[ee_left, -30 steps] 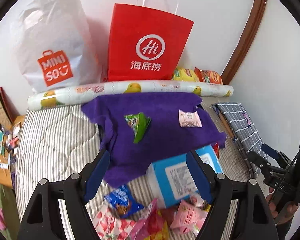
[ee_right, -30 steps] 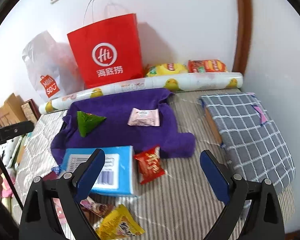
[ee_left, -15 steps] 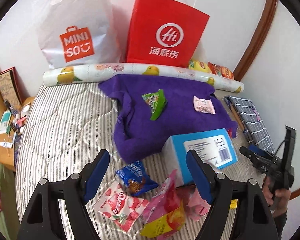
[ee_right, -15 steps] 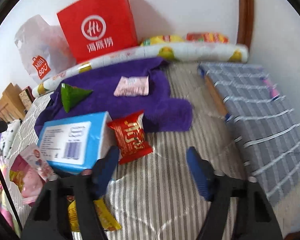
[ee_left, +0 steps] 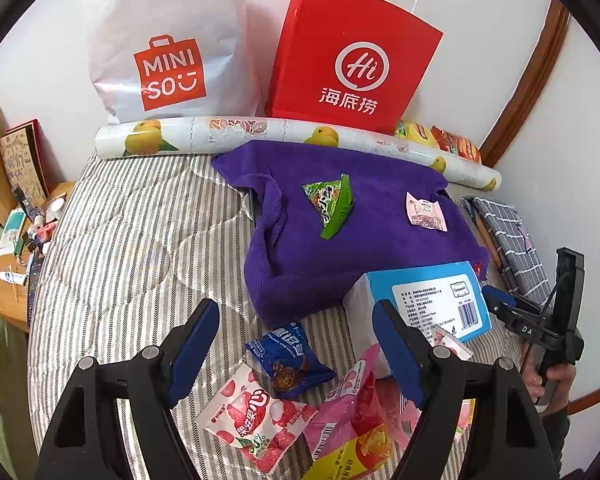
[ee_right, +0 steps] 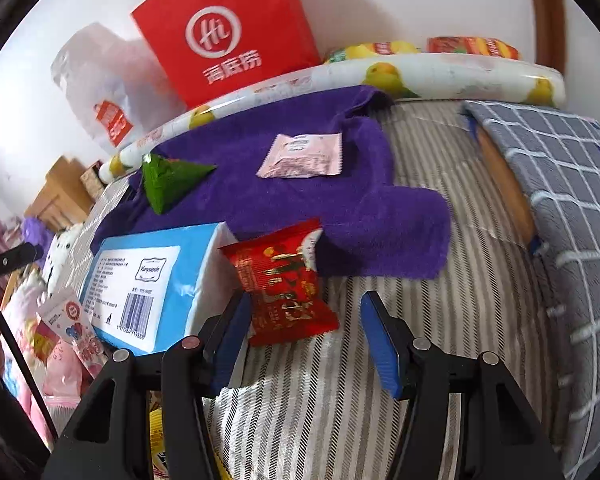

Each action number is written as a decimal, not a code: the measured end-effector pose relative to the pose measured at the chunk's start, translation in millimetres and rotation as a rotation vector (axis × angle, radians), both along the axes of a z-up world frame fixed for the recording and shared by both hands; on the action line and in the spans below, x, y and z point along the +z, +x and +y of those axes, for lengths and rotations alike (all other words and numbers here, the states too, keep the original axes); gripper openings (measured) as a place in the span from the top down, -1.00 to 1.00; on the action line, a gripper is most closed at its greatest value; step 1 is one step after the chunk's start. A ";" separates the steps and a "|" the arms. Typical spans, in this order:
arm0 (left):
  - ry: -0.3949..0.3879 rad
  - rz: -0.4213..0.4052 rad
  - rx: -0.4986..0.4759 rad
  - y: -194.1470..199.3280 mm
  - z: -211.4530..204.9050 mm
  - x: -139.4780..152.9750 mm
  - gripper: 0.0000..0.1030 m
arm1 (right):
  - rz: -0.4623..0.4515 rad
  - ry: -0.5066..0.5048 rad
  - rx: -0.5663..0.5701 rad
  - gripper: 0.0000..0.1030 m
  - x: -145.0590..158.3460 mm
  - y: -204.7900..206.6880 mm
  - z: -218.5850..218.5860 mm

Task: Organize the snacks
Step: 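Grasp the red candy packet with the right gripper, then grasp the pink strawberry packet with the left gripper while the right gripper holds the red packet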

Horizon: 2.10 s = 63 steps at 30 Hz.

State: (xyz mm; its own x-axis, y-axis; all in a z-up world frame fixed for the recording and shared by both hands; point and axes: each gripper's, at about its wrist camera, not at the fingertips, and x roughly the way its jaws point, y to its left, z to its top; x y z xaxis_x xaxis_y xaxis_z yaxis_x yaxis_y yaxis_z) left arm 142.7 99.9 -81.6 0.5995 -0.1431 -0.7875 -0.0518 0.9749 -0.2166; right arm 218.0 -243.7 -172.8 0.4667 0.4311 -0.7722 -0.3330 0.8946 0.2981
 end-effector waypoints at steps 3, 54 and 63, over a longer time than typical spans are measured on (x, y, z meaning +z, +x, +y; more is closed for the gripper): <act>0.005 0.003 -0.003 -0.9 -1.0 -0.9 -0.51 | -0.011 -0.049 0.035 -0.13 -1.3 2.5 8.6; -0.143 0.211 0.100 -26.6 29.1 -86.0 -0.15 | 0.033 -0.187 -0.058 0.09 -8.1 -75.0 -16.9; -0.078 0.170 0.069 -36.2 29.8 -71.5 0.52 | 0.022 -0.200 -0.070 0.11 -4.9 -77.6 -14.8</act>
